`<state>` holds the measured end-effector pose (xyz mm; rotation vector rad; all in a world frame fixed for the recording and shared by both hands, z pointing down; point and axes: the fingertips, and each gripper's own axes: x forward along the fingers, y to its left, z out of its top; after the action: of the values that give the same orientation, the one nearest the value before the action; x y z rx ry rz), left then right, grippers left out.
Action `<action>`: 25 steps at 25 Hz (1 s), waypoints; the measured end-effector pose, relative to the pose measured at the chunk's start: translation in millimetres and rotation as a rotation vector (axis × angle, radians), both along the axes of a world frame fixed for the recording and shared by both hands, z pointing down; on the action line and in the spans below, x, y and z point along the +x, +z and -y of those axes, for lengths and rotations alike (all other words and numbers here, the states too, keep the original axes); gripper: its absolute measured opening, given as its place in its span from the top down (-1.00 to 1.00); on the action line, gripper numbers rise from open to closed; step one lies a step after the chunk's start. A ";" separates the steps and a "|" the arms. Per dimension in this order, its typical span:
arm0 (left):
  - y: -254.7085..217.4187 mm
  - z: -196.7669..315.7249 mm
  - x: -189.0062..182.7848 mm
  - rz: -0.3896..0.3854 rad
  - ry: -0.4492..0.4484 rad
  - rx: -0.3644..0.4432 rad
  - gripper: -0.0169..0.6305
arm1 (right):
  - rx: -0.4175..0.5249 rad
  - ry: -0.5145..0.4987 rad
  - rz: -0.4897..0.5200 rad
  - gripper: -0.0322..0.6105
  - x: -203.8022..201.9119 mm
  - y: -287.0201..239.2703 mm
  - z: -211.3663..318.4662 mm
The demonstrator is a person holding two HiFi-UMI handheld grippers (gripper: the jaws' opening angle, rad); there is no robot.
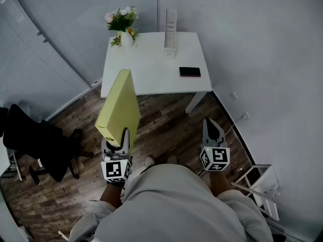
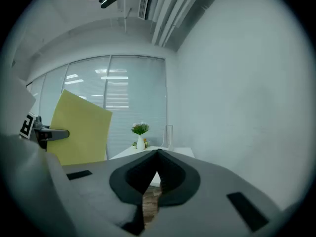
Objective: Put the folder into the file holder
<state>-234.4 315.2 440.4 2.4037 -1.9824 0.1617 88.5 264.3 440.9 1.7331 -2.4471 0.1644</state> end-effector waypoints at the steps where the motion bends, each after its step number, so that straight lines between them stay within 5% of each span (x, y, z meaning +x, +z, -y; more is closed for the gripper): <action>1: 0.4 0.9 0.5 0.001 0.001 0.000 0.39 | 0.000 0.000 0.000 0.86 0.3 0.7 1.0; 25: 0.6 21.5 54.2 0.026 -0.030 -0.009 0.39 | -0.022 -0.054 0.041 0.86 52.6 20.3 20.2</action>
<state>-180.2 293.7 441.1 2.3765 -2.0232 0.2016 141.1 244.0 461.2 1.6689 -2.5086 0.2222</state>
